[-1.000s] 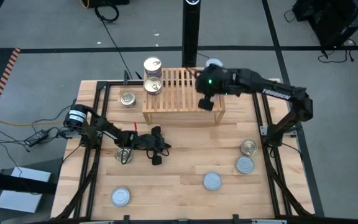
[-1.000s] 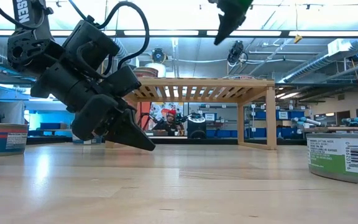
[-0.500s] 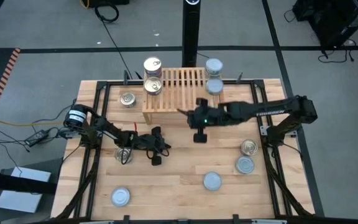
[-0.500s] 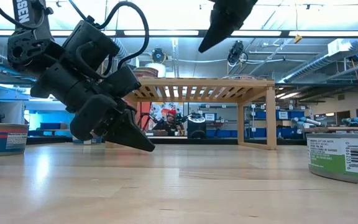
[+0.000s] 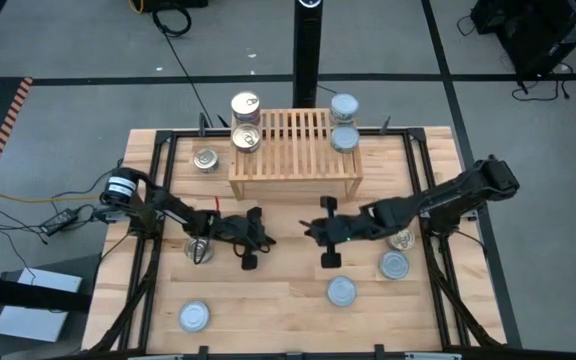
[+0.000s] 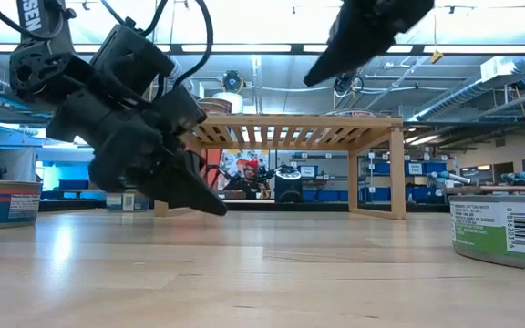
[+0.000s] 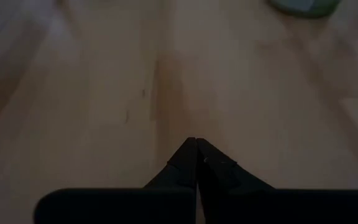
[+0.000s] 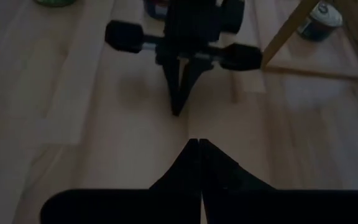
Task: Stack canned seafood by type on shelf
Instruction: Stack the blue-pink tuna can on top of the other blue tuna can on the shelf
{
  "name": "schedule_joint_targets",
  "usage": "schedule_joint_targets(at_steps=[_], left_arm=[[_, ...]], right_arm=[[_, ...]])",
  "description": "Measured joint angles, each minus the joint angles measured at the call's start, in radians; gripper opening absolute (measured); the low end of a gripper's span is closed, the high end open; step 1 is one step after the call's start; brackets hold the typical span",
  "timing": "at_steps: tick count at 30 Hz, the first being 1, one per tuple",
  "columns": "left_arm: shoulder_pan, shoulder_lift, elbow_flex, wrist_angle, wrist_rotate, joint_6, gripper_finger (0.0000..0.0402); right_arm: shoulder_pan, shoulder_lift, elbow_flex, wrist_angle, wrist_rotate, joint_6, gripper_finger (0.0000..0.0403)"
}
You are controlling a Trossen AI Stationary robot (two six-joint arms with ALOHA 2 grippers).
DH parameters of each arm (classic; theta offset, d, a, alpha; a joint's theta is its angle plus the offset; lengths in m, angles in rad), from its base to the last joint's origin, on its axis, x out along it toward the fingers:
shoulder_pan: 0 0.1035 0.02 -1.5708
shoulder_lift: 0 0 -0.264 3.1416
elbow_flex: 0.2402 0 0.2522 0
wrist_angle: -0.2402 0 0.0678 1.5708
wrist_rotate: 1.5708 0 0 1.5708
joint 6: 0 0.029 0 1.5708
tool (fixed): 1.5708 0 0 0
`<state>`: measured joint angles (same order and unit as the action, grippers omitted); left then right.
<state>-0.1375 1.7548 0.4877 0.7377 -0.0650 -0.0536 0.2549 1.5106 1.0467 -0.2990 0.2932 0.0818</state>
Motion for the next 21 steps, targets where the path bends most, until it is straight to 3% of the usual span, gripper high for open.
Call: schedule_joint_targets(at_steps=[10, 21], left_arm=[[-0.014, -0.142, 0.000, -0.141, 0.025, -0.003, 0.0008], [-0.069, -0.234, 0.001, -0.232, 0.023, -0.006, 0.0008]], right_arm=[[0.090, -0.042, -0.111, 0.057, 0.055, 0.131, 0.0003], [0.173, -0.042, -0.129, 0.038, -0.028, 0.224, 0.0004]])
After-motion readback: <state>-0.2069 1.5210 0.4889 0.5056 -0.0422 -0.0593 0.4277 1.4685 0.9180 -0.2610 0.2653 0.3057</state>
